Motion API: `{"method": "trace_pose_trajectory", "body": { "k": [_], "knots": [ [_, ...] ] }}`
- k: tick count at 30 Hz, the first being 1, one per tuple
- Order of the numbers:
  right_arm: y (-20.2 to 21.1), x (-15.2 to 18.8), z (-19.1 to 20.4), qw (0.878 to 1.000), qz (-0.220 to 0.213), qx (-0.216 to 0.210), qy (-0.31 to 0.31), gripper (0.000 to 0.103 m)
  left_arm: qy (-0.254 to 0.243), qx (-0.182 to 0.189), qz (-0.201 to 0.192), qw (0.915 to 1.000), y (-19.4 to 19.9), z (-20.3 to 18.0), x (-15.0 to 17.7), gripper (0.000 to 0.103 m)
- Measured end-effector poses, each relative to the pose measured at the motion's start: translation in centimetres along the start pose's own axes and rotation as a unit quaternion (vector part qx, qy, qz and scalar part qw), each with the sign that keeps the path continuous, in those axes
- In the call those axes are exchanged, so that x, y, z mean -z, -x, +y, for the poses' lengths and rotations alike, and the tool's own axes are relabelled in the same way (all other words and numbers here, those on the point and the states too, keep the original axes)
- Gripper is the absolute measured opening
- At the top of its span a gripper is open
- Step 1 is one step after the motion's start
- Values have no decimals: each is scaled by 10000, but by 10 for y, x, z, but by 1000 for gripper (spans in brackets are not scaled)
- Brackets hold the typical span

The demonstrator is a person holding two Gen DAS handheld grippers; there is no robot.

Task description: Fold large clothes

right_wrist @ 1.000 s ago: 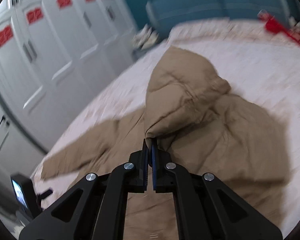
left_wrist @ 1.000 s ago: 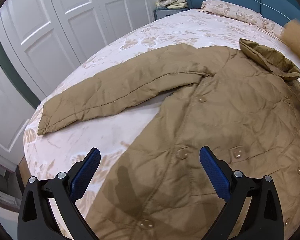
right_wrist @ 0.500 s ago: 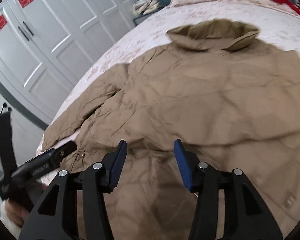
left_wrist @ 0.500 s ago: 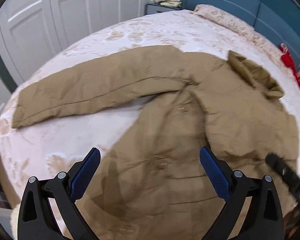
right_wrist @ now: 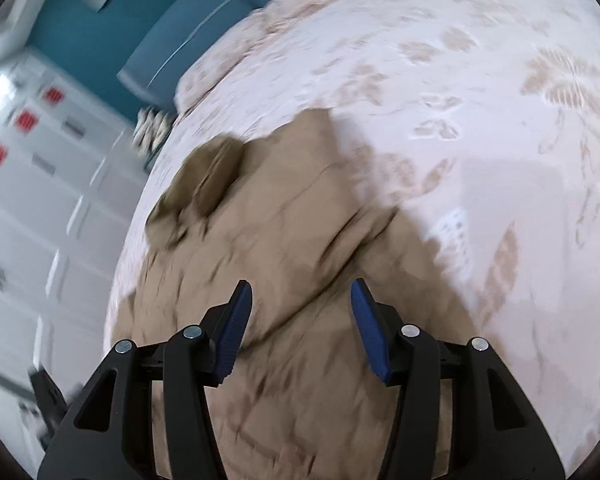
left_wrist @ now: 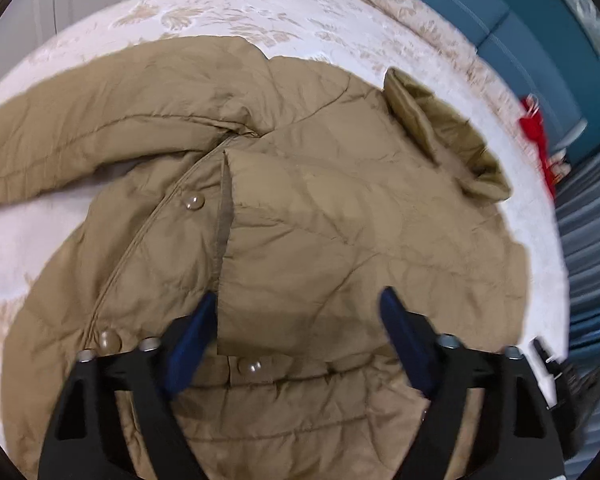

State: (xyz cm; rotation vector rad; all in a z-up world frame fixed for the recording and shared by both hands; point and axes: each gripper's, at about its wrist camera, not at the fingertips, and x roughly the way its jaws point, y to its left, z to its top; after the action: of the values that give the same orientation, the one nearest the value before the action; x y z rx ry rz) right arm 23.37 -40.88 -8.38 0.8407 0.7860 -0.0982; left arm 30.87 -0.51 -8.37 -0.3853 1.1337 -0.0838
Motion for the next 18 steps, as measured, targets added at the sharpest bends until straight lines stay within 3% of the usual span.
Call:
{"method": "trace_pose_trajectory", "body": {
  "k": [1, 2, 3, 4, 5, 9, 13, 18],
  "knots": [
    [-7, -5, -6, 9999, 26, -35, -146, 47, -63, -98, -21, 9999, -2, 0, -2, 58],
    [-14, -11, -10, 9996, 36, -23, -294, 45, -144, -218, -48, 9996, -4, -2, -3, 45],
    [-21, -17, -13, 9991, 60, -63, -407, 35, -202, -280, -97, 9994, -5, -3, -4, 34],
    [-27, -19, -15, 9987, 66, -94, -491, 15, -239, -331, -172, 9990, -5, -2, -6, 25],
    [-30, -23, -15, 9985, 43, -122, -539, 7, -265, -328, -222, 9989, -4, -1, -7, 15],
    [-15, -26, -3, 9992, -381, -38, -71, 2, -519, -402, -244, 9975, -8, 3, -4, 14],
    [-42, -9, -5, 9936, 50, 909, 670, 1, -883, -713, -322, 9930, -25, -4, 9, 14],
    [-41, -8, 5, 9897, 89, 1180, 811, 5, -1175, -1072, -505, 9860, -27, -10, 17, 21]
  ]
}}
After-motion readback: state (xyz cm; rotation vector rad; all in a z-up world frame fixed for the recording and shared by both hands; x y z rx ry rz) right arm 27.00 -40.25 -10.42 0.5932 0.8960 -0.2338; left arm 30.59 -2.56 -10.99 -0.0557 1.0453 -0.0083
